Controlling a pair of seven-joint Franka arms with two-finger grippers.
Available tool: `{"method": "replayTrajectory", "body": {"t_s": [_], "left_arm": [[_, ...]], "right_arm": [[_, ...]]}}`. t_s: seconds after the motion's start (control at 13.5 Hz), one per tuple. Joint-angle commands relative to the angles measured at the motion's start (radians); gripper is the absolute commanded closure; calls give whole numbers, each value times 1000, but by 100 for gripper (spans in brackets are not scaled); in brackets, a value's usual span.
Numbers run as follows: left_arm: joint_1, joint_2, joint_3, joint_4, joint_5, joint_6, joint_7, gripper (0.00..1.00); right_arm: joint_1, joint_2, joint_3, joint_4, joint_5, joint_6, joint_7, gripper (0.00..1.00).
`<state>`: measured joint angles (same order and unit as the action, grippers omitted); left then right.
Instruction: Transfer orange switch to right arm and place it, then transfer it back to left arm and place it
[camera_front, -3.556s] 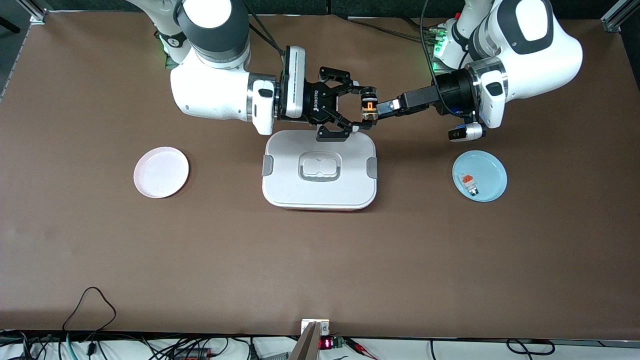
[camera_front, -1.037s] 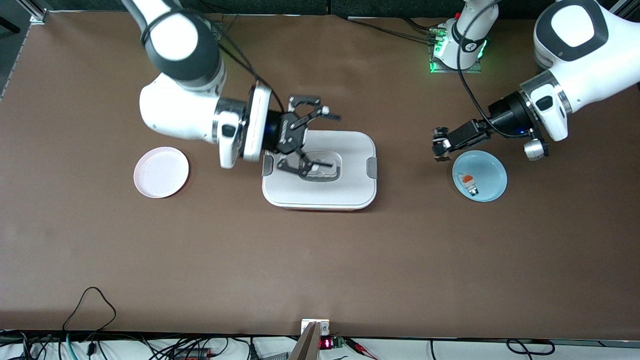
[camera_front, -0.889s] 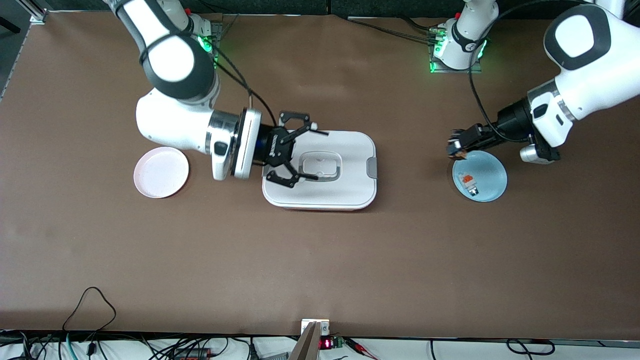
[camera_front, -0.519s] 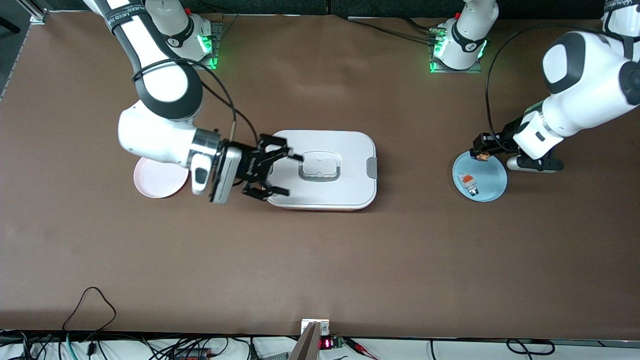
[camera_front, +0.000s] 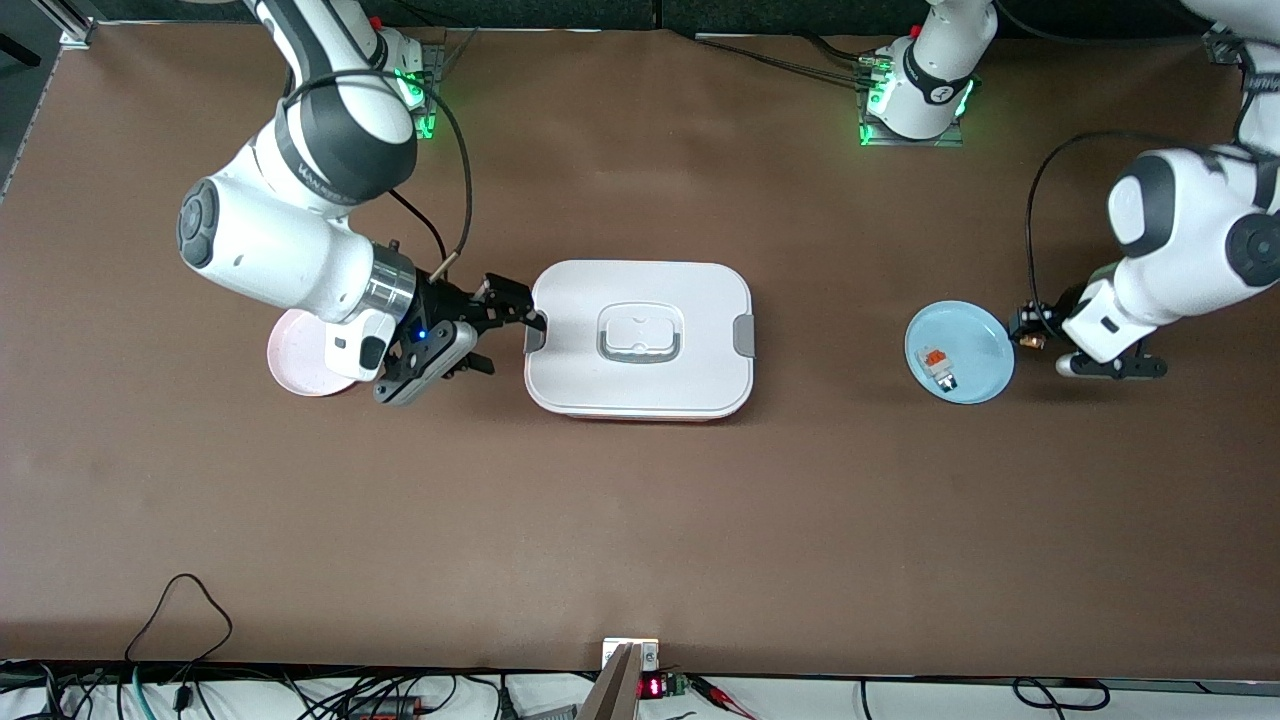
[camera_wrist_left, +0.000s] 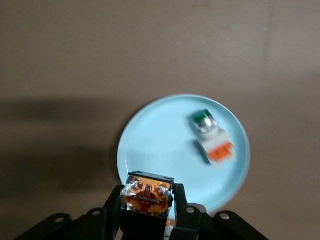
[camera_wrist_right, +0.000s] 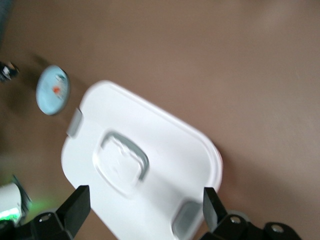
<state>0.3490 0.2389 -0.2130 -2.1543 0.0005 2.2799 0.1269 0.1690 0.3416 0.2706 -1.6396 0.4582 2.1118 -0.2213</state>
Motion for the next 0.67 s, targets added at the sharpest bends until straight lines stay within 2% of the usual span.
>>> {"method": "replayTrajectory", "body": {"t_s": [0.0,0.15,0.22,0.52,0.59], "left_arm": [[-8,63,3,-52,21,154,10,100],[-12,115,3,-55,19,223,2,100],[-12,132,6,-58,21,236,2,100],[-25,178,6,-58,18,259,0,96],[-30,184,13,-58,19,277,0,89]], "right_arm": [[-6,-36,-13,6,-161,-134,193,0],[-5,-39,-11,35,-344,-301,328,0],[-5,-39,-11,52,-392,-362,379,0],[-9,-41,-22,154,-487,-554,436,0],[-9,-52,-54,158,-490,-567,435,0]]}}
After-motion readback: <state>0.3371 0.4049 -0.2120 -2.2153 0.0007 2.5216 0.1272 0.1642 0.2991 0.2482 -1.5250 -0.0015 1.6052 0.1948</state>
